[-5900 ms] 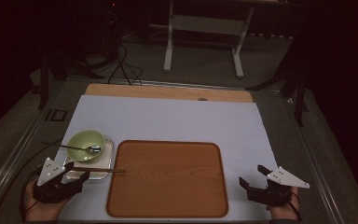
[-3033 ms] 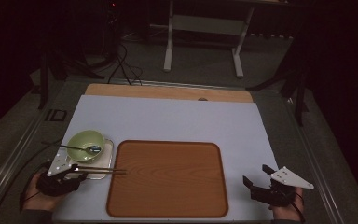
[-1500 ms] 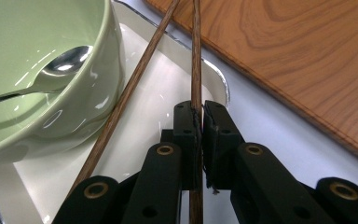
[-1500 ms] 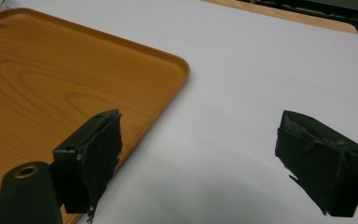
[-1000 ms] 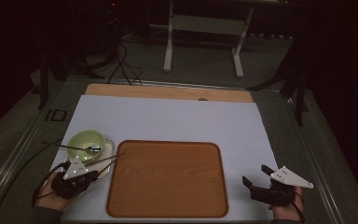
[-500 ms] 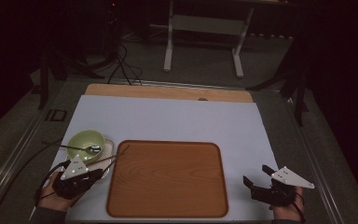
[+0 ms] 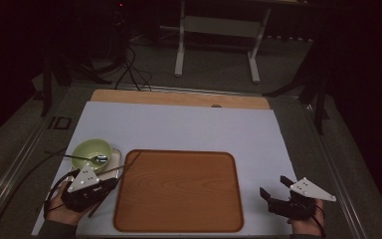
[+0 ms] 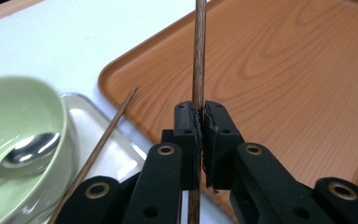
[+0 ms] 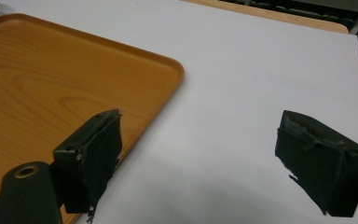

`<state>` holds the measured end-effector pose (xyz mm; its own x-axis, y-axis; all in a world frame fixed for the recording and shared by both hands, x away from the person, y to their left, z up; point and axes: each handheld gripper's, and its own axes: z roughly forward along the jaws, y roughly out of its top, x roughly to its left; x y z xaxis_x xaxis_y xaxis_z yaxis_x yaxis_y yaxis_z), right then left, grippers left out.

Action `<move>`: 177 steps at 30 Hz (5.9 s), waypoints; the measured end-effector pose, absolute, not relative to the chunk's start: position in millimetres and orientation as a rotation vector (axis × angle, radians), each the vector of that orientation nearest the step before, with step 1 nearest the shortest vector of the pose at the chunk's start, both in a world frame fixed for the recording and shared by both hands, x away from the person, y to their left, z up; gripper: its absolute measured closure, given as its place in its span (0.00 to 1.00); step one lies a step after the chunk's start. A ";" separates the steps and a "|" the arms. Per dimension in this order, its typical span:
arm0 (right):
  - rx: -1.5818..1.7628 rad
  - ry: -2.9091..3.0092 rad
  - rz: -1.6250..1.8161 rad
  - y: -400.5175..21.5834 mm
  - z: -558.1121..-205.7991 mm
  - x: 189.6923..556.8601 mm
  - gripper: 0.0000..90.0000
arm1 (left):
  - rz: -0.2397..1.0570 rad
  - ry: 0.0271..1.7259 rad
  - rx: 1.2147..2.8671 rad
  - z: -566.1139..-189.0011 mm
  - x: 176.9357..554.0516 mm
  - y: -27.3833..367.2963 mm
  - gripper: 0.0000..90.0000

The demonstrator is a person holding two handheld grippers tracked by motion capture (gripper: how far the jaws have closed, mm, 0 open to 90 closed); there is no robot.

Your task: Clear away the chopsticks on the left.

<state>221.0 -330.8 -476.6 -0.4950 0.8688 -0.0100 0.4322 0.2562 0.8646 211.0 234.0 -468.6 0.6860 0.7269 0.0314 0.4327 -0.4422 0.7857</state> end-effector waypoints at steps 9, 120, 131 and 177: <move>1.176 2.039 1.170 -330.8 -476.3 221.3 0.16 | 0.467 0.864 2.081 -459.5 212.2 221.1 0.95; 1.168 2.032 1.174 -329.7 -474.8 224.0 0.16 | 0.454 1.287 2.067 -497.0 231.3 202.9 0.57; 1.161 2.032 1.174 -329.9 -474.3 224.2 0.16 | 0.577 1.212 2.030 -486.0 231.1 206.4 0.43; 1.161 2.030 1.175 -331.1 -473.9 223.9 0.16 | 0.682 1.472 2.032 -499.8 226.9 296.6 0.49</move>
<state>223.9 -331.1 -473.9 -0.4984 0.8668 -0.0170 0.4169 0.2568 0.8719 226.9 296.6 -499.8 0.2770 0.9567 0.0890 0.6866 -0.2619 0.6783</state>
